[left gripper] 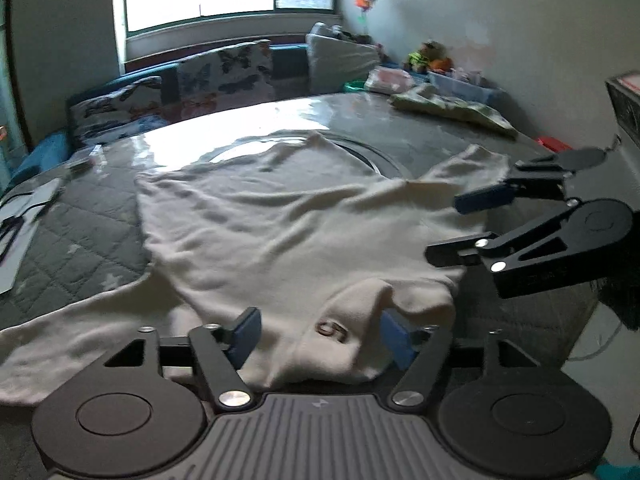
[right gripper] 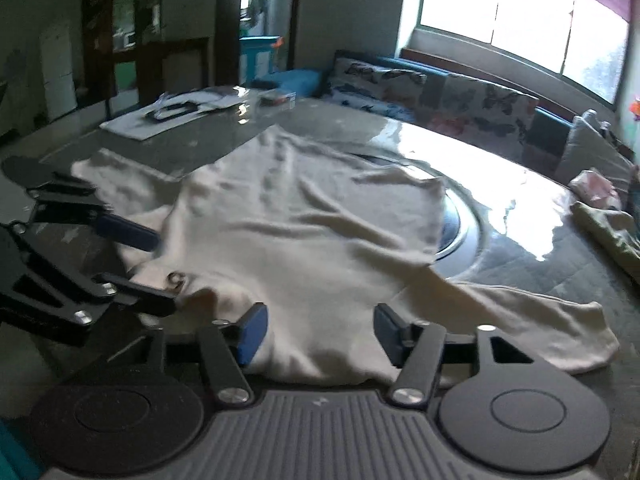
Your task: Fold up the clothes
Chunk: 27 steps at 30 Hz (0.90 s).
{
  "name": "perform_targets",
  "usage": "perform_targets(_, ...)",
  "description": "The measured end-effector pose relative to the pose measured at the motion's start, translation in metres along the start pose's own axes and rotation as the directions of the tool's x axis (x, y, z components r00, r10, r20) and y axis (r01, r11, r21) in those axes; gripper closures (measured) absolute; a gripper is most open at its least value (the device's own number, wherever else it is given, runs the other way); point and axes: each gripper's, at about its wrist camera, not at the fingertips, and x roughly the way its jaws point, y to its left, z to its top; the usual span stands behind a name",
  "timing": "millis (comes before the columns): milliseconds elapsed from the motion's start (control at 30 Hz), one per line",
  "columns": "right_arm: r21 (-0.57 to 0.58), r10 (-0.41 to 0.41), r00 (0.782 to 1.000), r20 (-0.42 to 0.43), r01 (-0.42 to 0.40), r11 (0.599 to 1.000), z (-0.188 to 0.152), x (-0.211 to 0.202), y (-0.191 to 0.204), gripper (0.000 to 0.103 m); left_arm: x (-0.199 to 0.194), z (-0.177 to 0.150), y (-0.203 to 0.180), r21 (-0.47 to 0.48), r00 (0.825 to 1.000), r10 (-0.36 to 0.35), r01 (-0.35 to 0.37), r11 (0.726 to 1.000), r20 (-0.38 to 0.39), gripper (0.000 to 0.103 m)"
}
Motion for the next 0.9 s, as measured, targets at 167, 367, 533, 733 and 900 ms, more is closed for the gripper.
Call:
perform_targets(167,0.097,-0.029,1.0,0.012,0.027,0.995,0.0,0.004,-0.015,0.024,-0.006,0.003,0.019,-0.072,0.997,0.072,-0.07,0.995,0.014,0.006)
perform_targets(367,0.168,-0.048,0.999,-0.022,0.051,0.984,-0.008,0.021,-0.025,0.016,-0.003,0.001,0.048,-0.182,0.989,0.143,-0.145,0.972,-0.024,0.0)
perform_targets(533,0.187,-0.044,0.997,-0.058,0.054,0.981,-0.015,0.032,-0.025,0.008,0.001,-0.005,0.068,-0.262,0.983,0.17,-0.182,0.948,-0.069,0.0)
perform_targets(733,0.196,-0.053,0.996,-0.078,0.067,0.978,-0.018,0.036,-0.024,0.0,0.008,-0.013,0.08,-0.312,0.977,0.174,-0.206,0.927,-0.126,0.0)
perform_targets(900,0.202,-0.062,0.995,-0.081,0.077,0.976,-0.018,0.036,-0.023,0.0,0.011,-0.015,0.081,-0.327,0.97,0.187,-0.228,0.917,-0.154,0.0)
